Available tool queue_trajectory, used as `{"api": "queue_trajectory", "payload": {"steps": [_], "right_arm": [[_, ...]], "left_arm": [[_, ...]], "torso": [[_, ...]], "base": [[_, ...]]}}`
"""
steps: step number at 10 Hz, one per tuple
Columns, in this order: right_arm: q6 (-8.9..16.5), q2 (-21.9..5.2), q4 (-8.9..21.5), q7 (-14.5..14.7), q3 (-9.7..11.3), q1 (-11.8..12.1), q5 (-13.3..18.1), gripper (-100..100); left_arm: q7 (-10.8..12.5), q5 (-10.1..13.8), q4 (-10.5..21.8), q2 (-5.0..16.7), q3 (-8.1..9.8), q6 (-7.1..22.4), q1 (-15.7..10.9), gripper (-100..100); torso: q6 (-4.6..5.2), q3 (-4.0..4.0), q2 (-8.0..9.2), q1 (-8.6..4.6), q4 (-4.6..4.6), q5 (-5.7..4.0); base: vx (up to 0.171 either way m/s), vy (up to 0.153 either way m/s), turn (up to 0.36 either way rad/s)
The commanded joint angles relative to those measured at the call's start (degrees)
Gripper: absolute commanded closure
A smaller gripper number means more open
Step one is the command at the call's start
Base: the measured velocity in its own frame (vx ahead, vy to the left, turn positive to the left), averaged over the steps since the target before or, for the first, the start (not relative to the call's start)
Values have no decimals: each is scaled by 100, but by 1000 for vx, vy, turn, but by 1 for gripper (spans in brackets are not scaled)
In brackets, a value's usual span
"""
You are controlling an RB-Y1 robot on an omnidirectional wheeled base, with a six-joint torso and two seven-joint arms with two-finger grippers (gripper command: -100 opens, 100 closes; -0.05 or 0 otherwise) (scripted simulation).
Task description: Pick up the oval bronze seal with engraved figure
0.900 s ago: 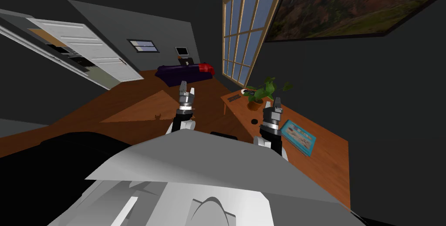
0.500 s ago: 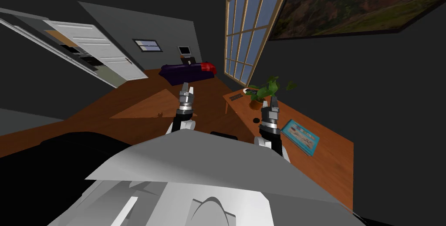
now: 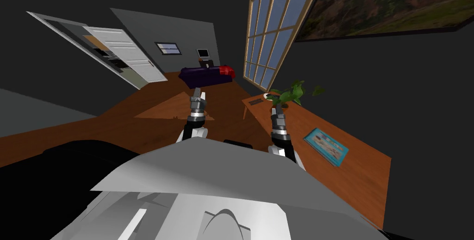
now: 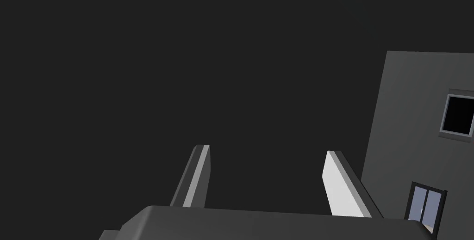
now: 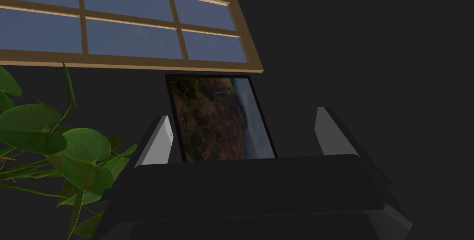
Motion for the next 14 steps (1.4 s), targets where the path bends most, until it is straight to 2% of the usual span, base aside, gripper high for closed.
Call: {"api": "queue_trajectory", "payload": {"steps": [1, 3, 4, 6, 7, 8, 9, 10, 11, 12, 13, 14], "right_arm": [[-13, -196, 80, 99, 64, -23, -76, -100], [-33, -600, 441, 445, 400, -142, -264, -100], [-33, -609, 441, 466, 400, -142, -264, -100], [-41, -1026, 830, 819, 769, -267, -443, -100], [-41, -1053, 893, 886, 807, -267, -443, -100], [-40, -1273, 1141, 1114, 1036, -332, -528, -100], [-40, -1287, 1150, 1114, 1036, -332, -528, -100], [-35, -1530, 1418, 1344, 1274, -398, -608, -100], [-35, -1530, 1426, 1353, 1280, -398, -608, -100], [-26, -1781, 1720, 1571, 1519, -465, -684, -100], [-26, -1781, 1720, 1601, 1540, -465, -684, -100], [-13, -2024, 1936, 1840, 1782, -532, -754, -100]], "left_arm": [[0, 0, 0, 0, 0, 0, 0, 0], [0, 0, 0, 0, 1, 0, 1, 0], [0, 0, 0, 0, 0, 0, 1, 0], [0, 0, 0, 1, 1, 0, 1, 0], [0, 0, 0, 0, 0, 0, 0, 0], [0, 0, 0, 1, 1, 0, 2, 0], [0, 0, 0, 1, 1, 0, 1, 0], [0, 0, 0, 1, 1, 0, 2, 0], [0, 0, 0, 1, 1, 0, 1, 0], [0, 0, 0, 1, 1, 0, 2, 0], [0, 0, 0, 1, 1, 0, 2, 0], [0, 0, 0, 1, 2, 0, 2, 0]], "torso": [[0, 0, 0, 0, 0, 0], [2, -12, -21, -14, -4, -3], [0, -10, -17, -9, -4, -2], [2, -10, -17, -16, -4, -3], [0, -4, -7, -10, -2, -2], [5, -9, -18, -19, -3, -3], [2, -15, -27, -19, -5, -4], [5, -18, -33, -25, -6, -4], [3, -17, -30, -26, -7, -5], [5, -18, -33, -28, -6, -5], [3, -17, -31, -28, -6, -5], [6, -19, -34, -32, -7, -6]], "base": [[-98, 74, 40], [-85, 75, 158], [-81, 61, 72], [-113, 73, 201], [-80, 57, 74], [-54, 65, 168], [-43, 47, 78], [-56, 52, 150], [-45, 42, 109], [-55, 43, 177], [-39, 32, 115], [-38, 37, 242]]}}
